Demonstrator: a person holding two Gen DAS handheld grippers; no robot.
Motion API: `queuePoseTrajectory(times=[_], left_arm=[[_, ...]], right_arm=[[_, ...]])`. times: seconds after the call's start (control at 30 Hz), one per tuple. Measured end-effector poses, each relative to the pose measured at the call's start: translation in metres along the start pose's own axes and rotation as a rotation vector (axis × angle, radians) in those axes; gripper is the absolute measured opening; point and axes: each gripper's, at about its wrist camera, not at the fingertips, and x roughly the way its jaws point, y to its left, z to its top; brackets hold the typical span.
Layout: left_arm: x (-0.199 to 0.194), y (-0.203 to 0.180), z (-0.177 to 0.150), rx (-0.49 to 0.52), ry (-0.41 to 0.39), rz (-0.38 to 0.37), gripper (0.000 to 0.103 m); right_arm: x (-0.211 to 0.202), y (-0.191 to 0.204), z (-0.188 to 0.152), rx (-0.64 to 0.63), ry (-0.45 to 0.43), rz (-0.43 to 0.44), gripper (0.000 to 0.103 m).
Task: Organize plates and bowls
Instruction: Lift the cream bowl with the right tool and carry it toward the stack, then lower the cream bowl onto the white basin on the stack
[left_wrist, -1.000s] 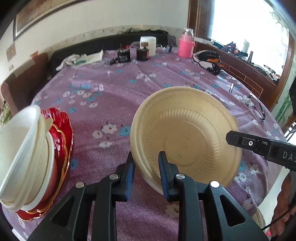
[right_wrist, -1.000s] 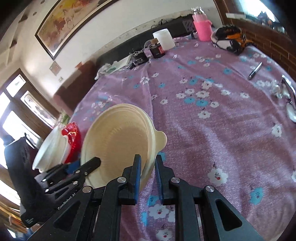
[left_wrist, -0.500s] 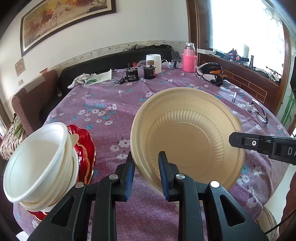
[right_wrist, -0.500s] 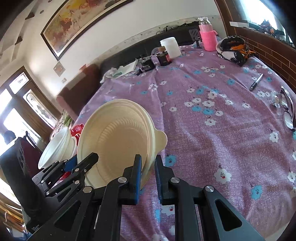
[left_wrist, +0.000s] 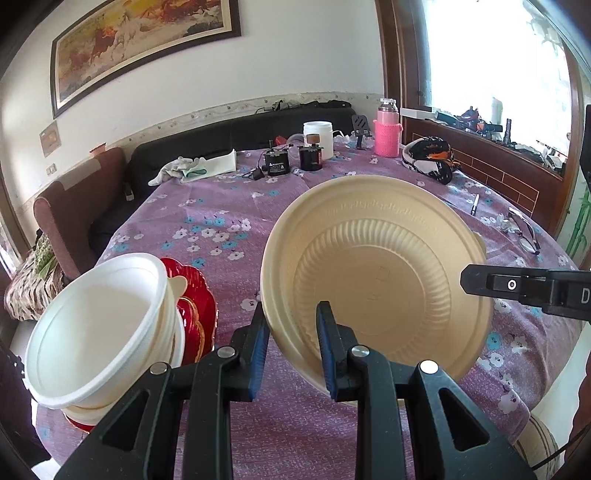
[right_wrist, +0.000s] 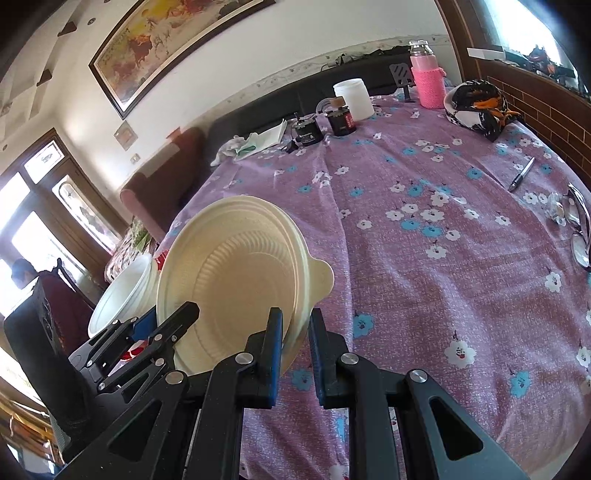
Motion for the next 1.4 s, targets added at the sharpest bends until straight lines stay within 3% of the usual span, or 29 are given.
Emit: queuePoseTrajectory(times=[1.1,1.4], left_arm=[[-0.032,0.037,0.007,-0.071,-0.102,0.06,0.024],[-0.064,0.096,0.019,-0.177,-0.116,0.032,0.025]], right_arm=[[-0.002,0.05,0.02,-0.089,-0.013,0.032,0.016],[0.009,0.076,0.047,-0.035,0.076,0.212,0.016]])
